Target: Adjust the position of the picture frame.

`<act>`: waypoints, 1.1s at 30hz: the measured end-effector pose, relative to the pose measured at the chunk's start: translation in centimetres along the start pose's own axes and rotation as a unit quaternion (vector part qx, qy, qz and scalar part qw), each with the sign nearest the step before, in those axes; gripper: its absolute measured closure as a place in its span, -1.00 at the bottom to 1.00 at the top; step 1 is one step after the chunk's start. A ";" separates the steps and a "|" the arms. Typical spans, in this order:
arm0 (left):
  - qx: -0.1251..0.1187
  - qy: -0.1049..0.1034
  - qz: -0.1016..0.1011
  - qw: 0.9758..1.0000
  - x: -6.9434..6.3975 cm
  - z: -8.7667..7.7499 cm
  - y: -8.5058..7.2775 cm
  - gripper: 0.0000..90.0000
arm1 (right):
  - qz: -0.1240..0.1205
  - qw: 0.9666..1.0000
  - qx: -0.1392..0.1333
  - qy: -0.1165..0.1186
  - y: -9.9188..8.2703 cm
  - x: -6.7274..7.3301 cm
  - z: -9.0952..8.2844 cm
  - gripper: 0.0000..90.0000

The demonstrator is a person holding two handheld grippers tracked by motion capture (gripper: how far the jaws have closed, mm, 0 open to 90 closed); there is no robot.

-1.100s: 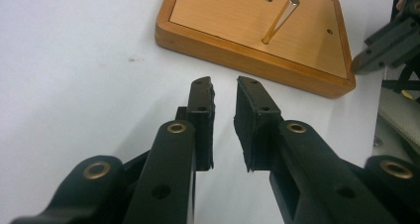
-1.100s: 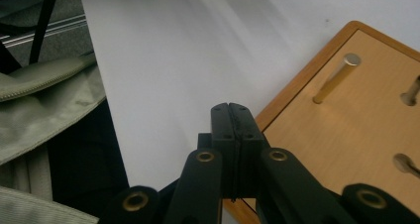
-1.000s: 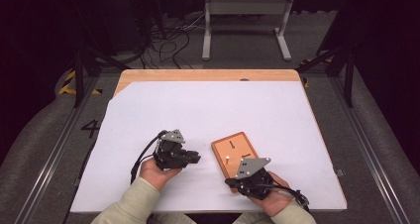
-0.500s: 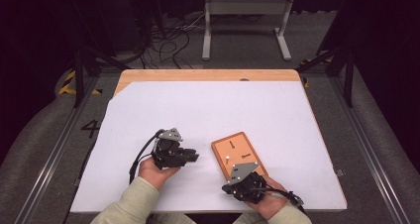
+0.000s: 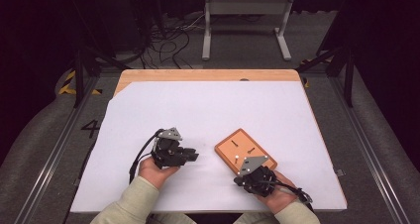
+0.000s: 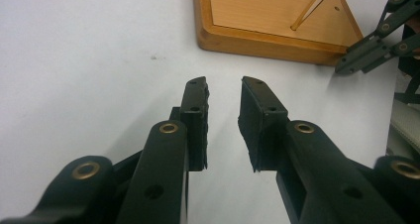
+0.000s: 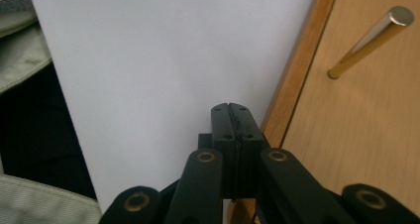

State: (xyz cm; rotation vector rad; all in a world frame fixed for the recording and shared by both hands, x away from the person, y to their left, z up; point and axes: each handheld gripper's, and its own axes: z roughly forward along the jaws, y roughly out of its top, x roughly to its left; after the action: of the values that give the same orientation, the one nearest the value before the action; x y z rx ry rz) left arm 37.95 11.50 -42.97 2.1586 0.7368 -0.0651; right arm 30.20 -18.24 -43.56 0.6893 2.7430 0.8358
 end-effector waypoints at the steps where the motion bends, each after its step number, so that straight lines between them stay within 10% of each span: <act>1: 0.000 0.000 -0.001 1.000 0.0 0.0 0.0 0.62 | 0.003 1.000 0.002 -0.005 -0.2 -0.2 -0.1 1.00; 11: -0.004 0.006 -0.006 1.000 0.3 0.1 0.2 0.59 | 0.046 0.998 0.009 -0.051 -1.9 -2.2 -1.2 1.00; 18: -0.004 0.012 -0.008 1.000 0.5 0.2 0.3 0.49 | 0.061 0.995 -0.051 -0.063 -1.9 -2.8 -3.8 1.00; 23: -0.007 0.019 -0.012 1.000 0.6 0.1 0.2 0.42 | 0.114 0.983 -0.087 -0.113 -2.9 -4.8 -6.0 1.00; 33: -0.004 0.062 -0.003 0.998 0.8 -0.3 0.0 0.32 | 0.213 0.955 -0.067 -0.196 -5.7 -8.6 -7.1 1.00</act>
State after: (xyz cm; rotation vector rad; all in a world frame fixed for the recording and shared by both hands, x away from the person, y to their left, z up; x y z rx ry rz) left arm 38.55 12.10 -42.95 2.1669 0.8115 0.0688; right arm 33.34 -29.95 -40.56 1.2889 2.1934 0.8416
